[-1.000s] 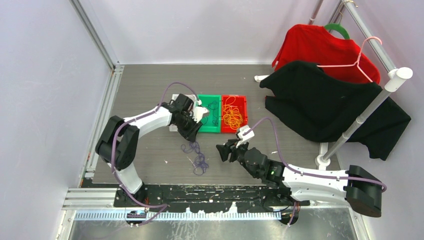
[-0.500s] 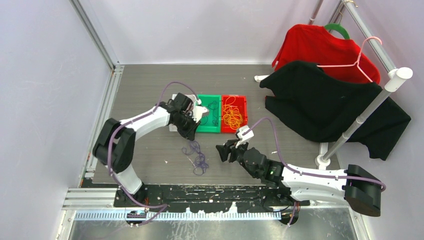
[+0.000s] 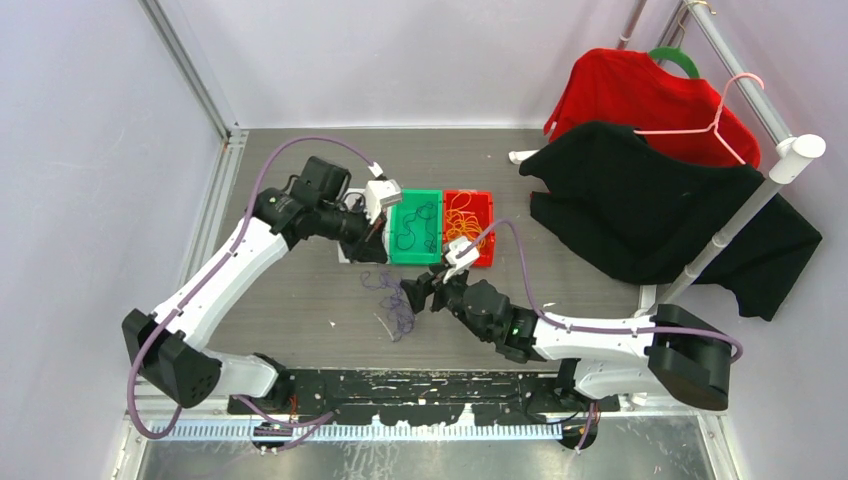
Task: Untangle the cables
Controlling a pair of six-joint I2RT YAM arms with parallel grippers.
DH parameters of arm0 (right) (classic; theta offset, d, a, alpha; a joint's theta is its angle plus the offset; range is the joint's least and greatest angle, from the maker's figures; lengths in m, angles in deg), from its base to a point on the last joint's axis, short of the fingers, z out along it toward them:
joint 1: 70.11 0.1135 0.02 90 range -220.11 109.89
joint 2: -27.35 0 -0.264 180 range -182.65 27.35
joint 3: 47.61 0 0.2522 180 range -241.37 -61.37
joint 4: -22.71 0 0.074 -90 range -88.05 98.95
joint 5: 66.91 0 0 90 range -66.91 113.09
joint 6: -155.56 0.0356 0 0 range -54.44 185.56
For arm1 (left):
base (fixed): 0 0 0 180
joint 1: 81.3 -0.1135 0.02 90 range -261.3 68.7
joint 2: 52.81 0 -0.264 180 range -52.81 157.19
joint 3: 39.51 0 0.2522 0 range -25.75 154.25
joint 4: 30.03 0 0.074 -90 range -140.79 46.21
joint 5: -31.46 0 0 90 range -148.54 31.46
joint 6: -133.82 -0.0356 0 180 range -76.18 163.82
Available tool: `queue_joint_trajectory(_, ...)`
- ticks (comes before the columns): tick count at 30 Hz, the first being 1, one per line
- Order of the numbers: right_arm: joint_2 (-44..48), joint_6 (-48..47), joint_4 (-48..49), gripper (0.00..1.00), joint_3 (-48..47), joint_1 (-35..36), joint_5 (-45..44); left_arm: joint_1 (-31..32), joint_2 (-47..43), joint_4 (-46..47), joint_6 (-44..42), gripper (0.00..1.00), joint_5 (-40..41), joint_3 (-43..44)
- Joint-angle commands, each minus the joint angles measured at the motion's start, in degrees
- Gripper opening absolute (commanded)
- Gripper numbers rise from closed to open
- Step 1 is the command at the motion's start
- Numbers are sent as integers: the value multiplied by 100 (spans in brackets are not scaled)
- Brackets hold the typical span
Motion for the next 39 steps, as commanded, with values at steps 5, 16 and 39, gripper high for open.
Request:
queue_joint_trajectory(5,339,152,830,78,-325,-6,565,28,-361,-806,-130,0,-104,324)
queue_joint_trajectory(16,287,284,704,77,-618,-6,1019,243,-565,-842,-63,0,-21,467)
queue_joint_trajectory(39,-484,356,339,66,-1310,-6,-24,437,-527,-1317,123,0,-349,1143)
